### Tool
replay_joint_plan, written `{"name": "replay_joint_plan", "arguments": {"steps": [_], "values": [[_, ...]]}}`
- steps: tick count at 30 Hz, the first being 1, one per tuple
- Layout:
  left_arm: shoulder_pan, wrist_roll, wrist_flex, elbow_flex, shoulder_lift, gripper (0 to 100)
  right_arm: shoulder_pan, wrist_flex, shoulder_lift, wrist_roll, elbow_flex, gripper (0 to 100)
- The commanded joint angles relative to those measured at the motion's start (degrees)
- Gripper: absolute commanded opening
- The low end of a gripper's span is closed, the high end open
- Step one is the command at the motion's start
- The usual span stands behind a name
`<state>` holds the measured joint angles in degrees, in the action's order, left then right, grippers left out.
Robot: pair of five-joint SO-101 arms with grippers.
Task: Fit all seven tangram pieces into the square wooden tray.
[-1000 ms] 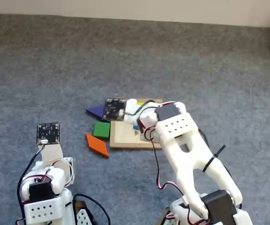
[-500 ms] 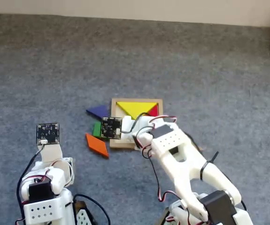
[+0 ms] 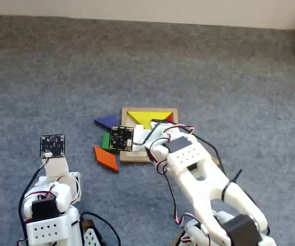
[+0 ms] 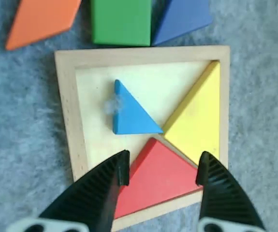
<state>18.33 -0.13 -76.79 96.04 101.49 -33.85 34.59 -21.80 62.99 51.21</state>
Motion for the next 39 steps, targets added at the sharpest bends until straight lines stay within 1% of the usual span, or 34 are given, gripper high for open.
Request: {"name": "replay_joint_plan", "arguments": {"steps": [1,3,5,9,12,15,26,30,34,39], "values": [[0.5,-0.4,-0.7,1.1,3.0,16,-0.6,2.2,-5.8,-11.0,-2.0,16.7],[0.5,-0.4,-0.7,1.1,3.0,16,-0.7,2.7,-6.3,-17.6,-4.3,14.2],[0.5,-0.4,-0.7,1.1,3.0,16,-1.6,5.1,-4.8,-21.5,-6.3,13.8],[0.5,-0.4,-0.7,1.1,3.0,16,-3.3,8.7,1.3,-26.1,-8.7,13.2],[0.5,-0.4,-0.7,1.1,3.0,16,-3.5,8.7,6.4,-28.4,-10.7,7.5],[0.5,-0.4,-0.7,1.1,3.0,16,-3.4,8.7,10.9,-28.7,-13.6,0.5],[0.5,-0.4,-0.7,1.1,3.0,16,-2.3,8.7,24.3,-28.7,-23.6,0.5],[0.5,-0.4,-0.7,1.1,3.0,16,-0.4,8.7,25.1,-28.7,-26.5,0.5],[0.5,-0.4,-0.7,1.1,3.0,16,-0.5,8.5,25.5,-28.7,-27.2,0.5],[0.5,-0.4,-0.7,1.1,3.0,16,-2.9,0.7,25.5,-28.7,-26.6,0.5]]}}
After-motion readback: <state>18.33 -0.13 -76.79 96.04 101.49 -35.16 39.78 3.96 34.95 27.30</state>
